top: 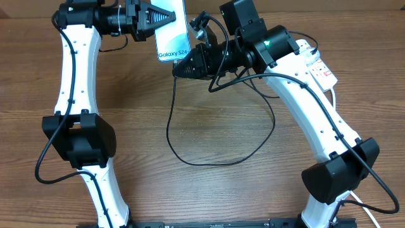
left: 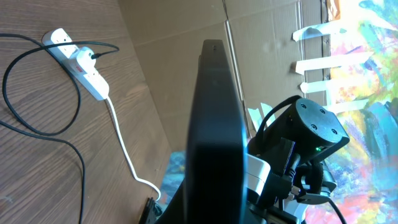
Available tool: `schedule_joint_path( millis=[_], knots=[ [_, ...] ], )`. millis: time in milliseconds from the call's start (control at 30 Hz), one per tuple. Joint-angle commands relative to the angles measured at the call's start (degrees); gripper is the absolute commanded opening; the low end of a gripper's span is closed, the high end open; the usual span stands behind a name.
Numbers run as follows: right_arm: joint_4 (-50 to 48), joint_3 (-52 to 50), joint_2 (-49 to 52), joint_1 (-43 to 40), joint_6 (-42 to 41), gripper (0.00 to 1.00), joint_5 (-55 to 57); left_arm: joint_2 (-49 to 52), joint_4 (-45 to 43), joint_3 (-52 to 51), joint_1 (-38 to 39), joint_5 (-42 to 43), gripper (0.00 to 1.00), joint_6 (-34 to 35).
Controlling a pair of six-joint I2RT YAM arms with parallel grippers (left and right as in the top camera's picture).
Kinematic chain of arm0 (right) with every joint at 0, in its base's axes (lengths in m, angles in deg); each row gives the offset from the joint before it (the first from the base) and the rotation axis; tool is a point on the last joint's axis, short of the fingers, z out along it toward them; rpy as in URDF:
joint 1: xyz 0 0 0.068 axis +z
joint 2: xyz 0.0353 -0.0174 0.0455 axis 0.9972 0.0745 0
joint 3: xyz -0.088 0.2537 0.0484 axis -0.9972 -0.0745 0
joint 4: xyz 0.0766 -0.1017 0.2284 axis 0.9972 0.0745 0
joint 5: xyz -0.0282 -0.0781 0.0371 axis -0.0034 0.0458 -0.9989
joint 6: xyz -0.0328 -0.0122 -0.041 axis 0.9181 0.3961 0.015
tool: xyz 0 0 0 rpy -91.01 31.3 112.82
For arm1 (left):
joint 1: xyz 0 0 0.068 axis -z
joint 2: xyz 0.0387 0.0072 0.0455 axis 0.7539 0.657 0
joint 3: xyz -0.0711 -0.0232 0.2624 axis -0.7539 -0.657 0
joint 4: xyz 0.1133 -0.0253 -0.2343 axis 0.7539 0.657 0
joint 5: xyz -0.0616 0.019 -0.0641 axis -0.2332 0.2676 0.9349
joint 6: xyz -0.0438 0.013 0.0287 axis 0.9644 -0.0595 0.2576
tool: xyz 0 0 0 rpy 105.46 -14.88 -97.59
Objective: Plug charger to phone and switch on socket
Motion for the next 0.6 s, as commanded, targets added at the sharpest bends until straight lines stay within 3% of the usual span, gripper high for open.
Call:
schedule_joint_path(
  millis=[0, 567],
  knots=[
    [-0.85, -0.07, 0.17, -0.02, -0.26, 0.04, 0.37, 0.39, 0.0, 0.46, 0.76, 2.82, 0.04, 0.79],
    [-0.31, -0.07, 1.4, -1.36, -1.97, 0.04, -3.17, 0.39, -0.42, 0.46, 0.81, 2.82, 0.04, 0.76]
  ],
)
